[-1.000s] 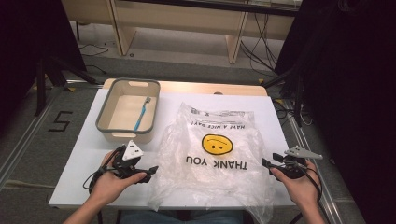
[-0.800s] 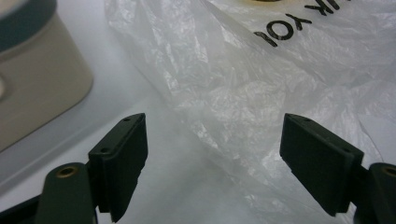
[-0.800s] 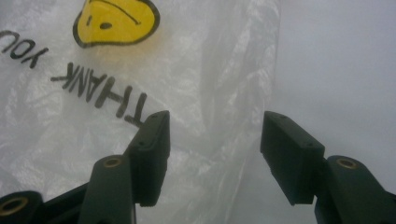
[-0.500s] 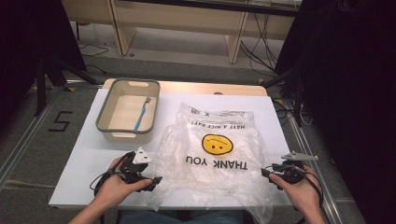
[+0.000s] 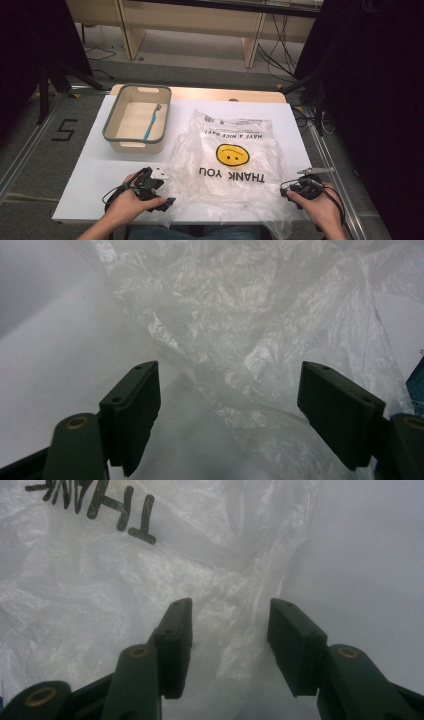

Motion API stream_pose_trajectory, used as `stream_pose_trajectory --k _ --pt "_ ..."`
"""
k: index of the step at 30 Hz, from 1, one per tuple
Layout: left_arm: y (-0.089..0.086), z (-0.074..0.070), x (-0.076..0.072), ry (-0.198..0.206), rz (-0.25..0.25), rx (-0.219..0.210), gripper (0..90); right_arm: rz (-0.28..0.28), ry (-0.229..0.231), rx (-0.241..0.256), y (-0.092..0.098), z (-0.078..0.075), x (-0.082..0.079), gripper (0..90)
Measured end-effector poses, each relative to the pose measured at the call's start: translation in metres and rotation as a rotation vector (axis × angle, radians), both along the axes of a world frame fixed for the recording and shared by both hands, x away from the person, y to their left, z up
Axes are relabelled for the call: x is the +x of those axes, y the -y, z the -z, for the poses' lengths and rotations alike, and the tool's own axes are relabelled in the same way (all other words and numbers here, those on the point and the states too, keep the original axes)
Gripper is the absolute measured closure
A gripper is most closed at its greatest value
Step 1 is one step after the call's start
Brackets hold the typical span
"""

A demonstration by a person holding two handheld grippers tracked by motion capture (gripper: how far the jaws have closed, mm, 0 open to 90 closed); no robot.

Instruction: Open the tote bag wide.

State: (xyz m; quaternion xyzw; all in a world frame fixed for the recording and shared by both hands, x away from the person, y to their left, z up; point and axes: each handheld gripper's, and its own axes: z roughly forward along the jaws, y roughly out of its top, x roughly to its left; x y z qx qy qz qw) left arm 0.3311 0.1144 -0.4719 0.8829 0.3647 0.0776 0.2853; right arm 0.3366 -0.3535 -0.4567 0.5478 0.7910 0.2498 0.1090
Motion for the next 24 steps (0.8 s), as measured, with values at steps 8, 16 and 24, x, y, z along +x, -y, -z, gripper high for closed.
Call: stream_pose_trajectory --k 8,16,24 --pt "0.0037 0.0051 -0.0003 -0.016 -0.003 0.024 34.7 -0.007 -0.026 -0.029 -0.0037 0.0030 -0.0001 57.8" --pt "0.0059 0.0067 -0.0003 0.006 0.012 0.047 40.2 -0.016 -0.032 -0.066 -0.0058 0.0031 -0.0003 62.9" --pt "0.0052 0.0061 0.0008 0.005 -0.002 0.054 44.0 -0.022 -0.026 -0.088 -0.0069 0.0033 -0.0002 64.9"
